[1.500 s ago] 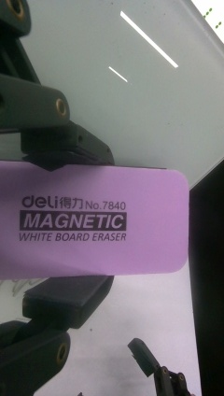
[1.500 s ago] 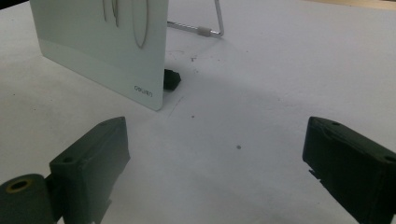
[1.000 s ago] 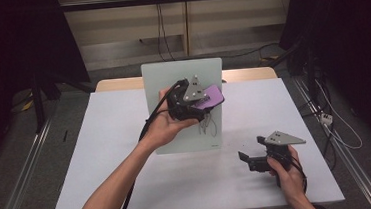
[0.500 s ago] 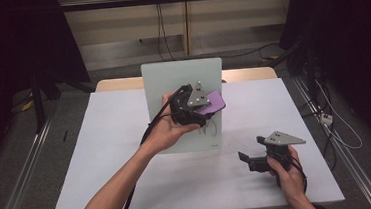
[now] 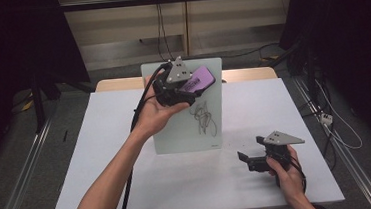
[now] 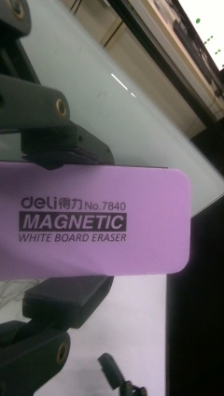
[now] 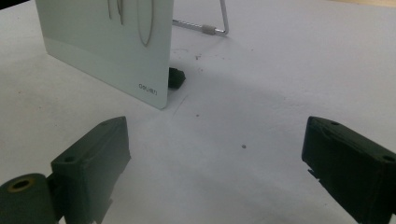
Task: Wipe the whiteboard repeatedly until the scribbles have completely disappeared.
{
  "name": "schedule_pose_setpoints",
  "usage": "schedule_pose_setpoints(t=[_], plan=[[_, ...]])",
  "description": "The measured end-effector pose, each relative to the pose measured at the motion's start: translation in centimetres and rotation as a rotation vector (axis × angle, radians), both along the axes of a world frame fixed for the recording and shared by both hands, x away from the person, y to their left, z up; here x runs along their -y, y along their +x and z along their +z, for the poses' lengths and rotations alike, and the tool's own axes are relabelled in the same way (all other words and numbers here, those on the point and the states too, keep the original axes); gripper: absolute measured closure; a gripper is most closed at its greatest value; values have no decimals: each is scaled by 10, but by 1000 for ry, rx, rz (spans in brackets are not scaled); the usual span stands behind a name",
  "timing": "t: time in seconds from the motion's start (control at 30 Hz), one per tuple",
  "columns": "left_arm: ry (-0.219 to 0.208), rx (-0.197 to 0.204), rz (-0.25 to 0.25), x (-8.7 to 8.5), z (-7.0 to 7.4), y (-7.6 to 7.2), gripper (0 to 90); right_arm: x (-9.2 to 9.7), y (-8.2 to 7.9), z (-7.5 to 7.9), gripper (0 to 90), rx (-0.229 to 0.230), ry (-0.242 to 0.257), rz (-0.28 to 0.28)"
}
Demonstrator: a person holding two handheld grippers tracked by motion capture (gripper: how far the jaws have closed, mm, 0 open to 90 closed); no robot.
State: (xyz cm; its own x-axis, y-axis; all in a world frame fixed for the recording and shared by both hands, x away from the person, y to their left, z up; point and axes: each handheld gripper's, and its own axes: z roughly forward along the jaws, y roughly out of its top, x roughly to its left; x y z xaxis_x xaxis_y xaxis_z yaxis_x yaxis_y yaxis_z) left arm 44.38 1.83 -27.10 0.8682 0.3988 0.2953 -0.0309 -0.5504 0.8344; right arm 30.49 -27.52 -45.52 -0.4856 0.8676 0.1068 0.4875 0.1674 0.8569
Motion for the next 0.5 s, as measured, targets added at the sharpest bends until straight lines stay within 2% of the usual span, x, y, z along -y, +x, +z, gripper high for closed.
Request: schedule_pose_setpoints(t=[0.1, 0.27, 0.5], plan=[[28, 32, 3, 4, -6, -5, 410, 0, 0, 0, 78, -2, 2, -4], [61, 24, -21, 12, -22, -11, 410, 1, -1, 0, 78, 0, 5, -2], [110, 22, -41, 25, -33, -17, 410, 0, 0, 0, 78, 1, 1, 1]])
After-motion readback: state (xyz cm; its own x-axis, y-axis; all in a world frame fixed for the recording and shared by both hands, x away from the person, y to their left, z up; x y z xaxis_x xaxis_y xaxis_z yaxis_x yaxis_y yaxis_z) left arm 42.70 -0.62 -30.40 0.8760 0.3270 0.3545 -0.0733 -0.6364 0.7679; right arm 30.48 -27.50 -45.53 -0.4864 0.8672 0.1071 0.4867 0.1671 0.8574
